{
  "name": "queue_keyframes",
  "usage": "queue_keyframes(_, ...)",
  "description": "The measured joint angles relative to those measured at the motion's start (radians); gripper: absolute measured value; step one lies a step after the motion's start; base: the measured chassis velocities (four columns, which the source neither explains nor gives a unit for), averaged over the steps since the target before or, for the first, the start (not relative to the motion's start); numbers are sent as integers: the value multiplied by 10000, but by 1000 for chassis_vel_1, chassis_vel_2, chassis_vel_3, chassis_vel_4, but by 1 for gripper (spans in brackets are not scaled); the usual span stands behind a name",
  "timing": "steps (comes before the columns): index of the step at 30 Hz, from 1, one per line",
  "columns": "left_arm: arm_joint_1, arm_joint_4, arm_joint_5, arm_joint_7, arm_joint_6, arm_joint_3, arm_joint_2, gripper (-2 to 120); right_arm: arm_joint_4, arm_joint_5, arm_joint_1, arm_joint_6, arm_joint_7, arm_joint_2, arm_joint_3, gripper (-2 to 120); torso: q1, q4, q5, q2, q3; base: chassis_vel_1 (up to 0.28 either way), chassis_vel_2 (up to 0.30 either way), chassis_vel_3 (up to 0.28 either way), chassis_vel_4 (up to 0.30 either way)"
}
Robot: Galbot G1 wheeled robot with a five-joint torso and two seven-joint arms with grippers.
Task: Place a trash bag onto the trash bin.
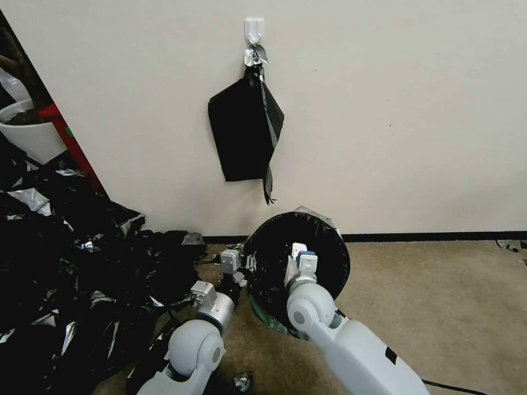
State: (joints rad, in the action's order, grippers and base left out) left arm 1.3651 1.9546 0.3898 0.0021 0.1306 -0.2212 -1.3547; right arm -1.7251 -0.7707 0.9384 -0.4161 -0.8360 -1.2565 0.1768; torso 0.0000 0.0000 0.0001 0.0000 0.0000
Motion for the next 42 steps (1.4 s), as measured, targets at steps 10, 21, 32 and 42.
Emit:
queue_keyframes(10, 18, 76, 3, -48, 99, 116, -8, 3, -307, 1421, 381, -26, 219, 65, -136, 0, 0, 0, -1, 0, -1, 0, 0, 0, 0)
queue_keyframes(21, 139, 250, 0, -67, 299, 171, -46, 3, -373, 364, 405, 18, 701, -122, 360, 0, 0, 0, -1, 0, -1, 0, 0, 0, 0)
queue_keyframes(32, 306, 460, 22, -69, 461, 207, -30, 3, 306, 1992, 324, -411, 486, -87, 172, 0, 0, 0, -1, 0, -1, 0, 0, 0, 0)
queue_keyframes(42, -87, 136, 177, -953, 906, 207, -128, 3, -1435, 1812, 1373, 333, 2622, 307, 100, 22, 0, 0, -1, 0, 0, 0, 0, 0, 0)
